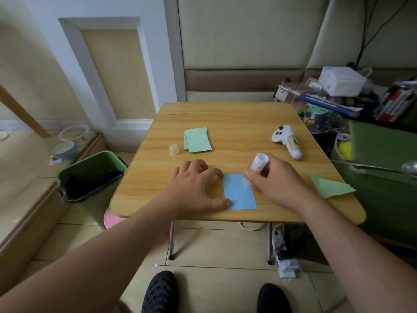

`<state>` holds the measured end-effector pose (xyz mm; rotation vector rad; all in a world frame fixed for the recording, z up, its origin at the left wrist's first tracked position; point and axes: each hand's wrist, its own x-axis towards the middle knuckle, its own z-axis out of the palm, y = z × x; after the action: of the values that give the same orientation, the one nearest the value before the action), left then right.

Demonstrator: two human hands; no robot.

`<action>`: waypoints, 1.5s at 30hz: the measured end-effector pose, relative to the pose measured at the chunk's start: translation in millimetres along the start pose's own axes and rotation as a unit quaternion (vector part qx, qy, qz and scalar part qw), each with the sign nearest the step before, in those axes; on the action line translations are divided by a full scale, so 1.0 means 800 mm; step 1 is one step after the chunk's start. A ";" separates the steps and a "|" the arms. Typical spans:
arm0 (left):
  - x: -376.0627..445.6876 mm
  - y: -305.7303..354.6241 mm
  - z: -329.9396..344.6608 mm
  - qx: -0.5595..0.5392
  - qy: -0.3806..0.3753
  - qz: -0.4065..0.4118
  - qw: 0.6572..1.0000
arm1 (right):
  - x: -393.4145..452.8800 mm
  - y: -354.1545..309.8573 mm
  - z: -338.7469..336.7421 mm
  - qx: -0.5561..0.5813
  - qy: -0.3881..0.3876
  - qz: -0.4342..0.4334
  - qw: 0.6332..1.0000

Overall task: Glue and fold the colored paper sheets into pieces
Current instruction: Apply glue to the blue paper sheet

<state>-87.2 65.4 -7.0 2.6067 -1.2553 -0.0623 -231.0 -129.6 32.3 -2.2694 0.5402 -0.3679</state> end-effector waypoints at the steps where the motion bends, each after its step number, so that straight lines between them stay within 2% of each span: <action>1: -0.001 0.000 0.000 0.004 -0.001 0.001 1.000 | -0.004 0.001 0.003 0.014 0.003 0.001 1.000; 8: -0.006 0.001 0.003 0.015 0.006 -0.001 1.000 | -0.017 0.002 -0.002 0.012 -0.003 0.002 1.000; 17: -0.010 -0.002 0.010 0.004 0.014 0.000 1.000 | -0.003 -0.030 0.000 -0.078 -0.013 -0.005 0.997; 29: -0.011 0.000 0.008 0.005 0.018 -0.002 1.000 | 0.003 -0.038 0.042 -0.004 0.009 -0.004 1.000; 34: -0.012 0.000 0.009 0.006 0.026 0.000 1.000 | 0.000 -0.028 0.047 0.009 -0.021 0.001 1.000; 40: -0.011 0.000 0.010 0.004 0.033 0.004 0.999 | 0.004 -0.029 0.049 -0.027 -0.039 -0.041 0.998; 45: -0.011 -0.001 0.009 0.008 0.024 0.005 1.000 | 0.005 -0.020 0.039 -0.053 -0.039 -0.039 0.997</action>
<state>-93.2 71.2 -14.7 2.6000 -1.2567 0.0137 -210.2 -102.4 23.9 -2.4005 0.4416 -0.2938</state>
